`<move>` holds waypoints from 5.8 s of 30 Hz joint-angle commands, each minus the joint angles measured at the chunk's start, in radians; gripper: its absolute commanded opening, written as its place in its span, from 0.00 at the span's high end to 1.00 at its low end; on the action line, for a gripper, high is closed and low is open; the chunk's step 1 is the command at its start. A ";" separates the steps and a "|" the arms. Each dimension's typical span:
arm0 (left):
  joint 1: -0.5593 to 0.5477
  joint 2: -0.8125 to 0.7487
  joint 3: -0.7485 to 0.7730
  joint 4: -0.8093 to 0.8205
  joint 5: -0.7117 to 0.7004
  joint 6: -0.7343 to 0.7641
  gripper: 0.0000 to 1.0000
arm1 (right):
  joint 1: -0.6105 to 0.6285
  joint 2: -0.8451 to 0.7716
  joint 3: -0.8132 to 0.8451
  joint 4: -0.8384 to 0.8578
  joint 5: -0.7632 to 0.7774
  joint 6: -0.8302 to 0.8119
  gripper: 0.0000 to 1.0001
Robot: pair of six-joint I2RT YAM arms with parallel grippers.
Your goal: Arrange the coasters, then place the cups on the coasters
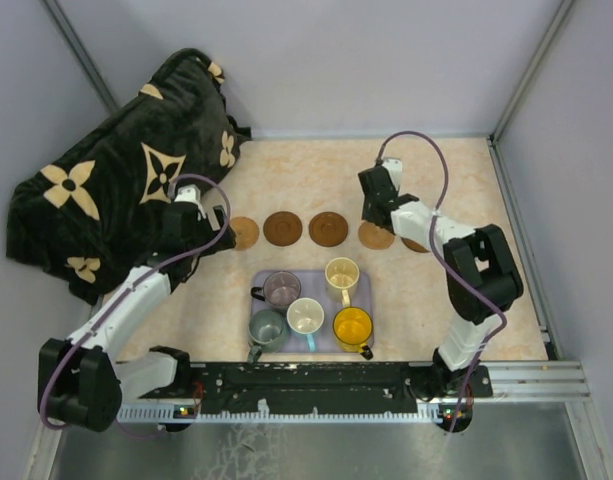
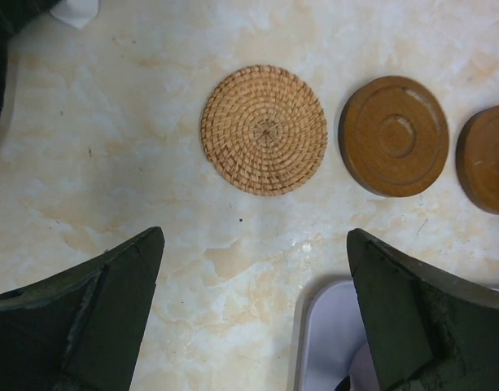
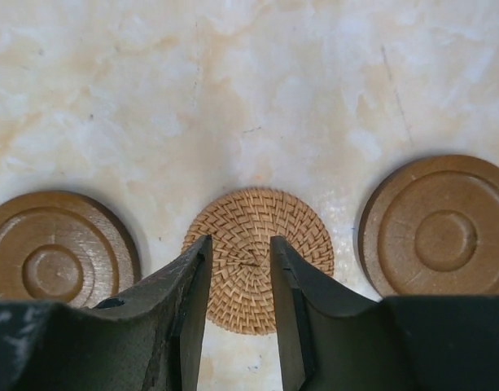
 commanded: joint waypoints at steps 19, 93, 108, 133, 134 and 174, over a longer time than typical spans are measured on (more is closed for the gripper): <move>-0.003 -0.303 -0.014 -0.066 0.177 -0.041 0.00 | -0.009 -0.837 -0.315 -0.315 0.278 0.068 0.33; -0.004 -0.391 -0.133 -0.131 0.176 -0.102 0.00 | 0.609 -0.657 -0.319 -0.310 0.023 0.354 0.35; -0.004 -0.393 -0.132 -0.131 0.170 -0.102 0.00 | 0.629 -0.546 -0.333 -0.340 0.021 0.417 0.42; -0.004 -0.387 -0.134 -0.132 0.165 -0.099 0.00 | 0.629 -0.434 -0.299 -0.355 0.087 0.471 0.50; -0.004 -0.388 -0.135 -0.132 0.164 -0.099 0.00 | 0.629 -0.431 -0.297 -0.353 0.086 0.470 0.50; -0.004 -0.397 -0.130 -0.122 0.174 -0.101 0.00 | 0.590 -0.522 -0.224 -0.158 0.488 -0.012 1.00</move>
